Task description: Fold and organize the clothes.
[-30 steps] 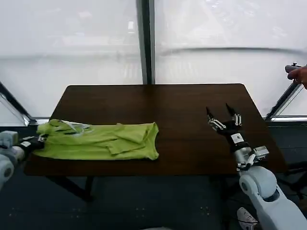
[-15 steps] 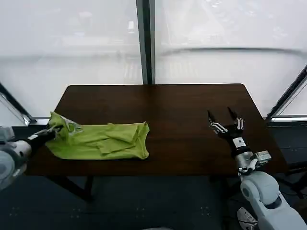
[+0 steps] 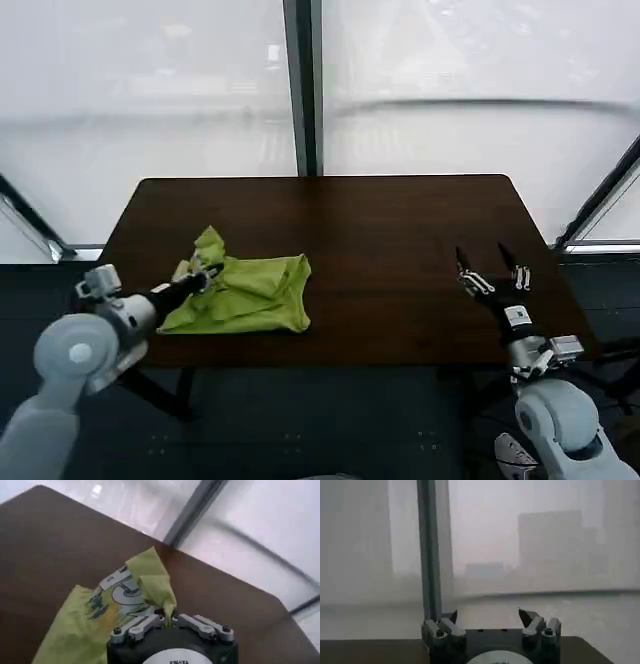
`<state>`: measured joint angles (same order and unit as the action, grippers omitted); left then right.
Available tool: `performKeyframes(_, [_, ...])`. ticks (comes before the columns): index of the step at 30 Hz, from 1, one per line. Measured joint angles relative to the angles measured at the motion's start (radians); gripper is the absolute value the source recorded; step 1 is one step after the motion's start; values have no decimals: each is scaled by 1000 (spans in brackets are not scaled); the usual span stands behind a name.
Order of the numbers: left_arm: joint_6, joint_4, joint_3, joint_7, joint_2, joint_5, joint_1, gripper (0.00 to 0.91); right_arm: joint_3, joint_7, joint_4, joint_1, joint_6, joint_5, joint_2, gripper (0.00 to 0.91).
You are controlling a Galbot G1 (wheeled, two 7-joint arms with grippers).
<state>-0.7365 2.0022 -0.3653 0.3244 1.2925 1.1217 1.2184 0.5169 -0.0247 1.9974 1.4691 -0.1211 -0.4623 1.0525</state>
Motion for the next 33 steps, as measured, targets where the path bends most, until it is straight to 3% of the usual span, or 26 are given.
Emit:
performKeyframes(3, [0, 5, 9, -17, 41, -23, -2, 878, -26, 4, 0, -8, 17, 13, -13, 878])
performKeyframes(12, [4, 134, -42, -198, 6, -237, 47, 878, -192, -26, 19, -95, 201, -11, -75, 878])
performKeyframes(14, [60, 153, -78, -237, -35, -297, 65, 878, -261, -26, 12, -139, 220, 13, -86, 878])
performKeyframes(19, [130, 176, -175, -254, -133, -350, 107, 878, -440, 42, -13, -238, 220, 105, -121, 878])
performKeyframes(27, [143, 186, -235, -265, -175, -402, 153, 878, -639, 172, -39, -353, 172, 320, -186, 878])
performKeyframes(33, [148, 186, -249, -267, -178, -420, 170, 878, -729, 187, -68, -438, 172, 413, -186, 878])
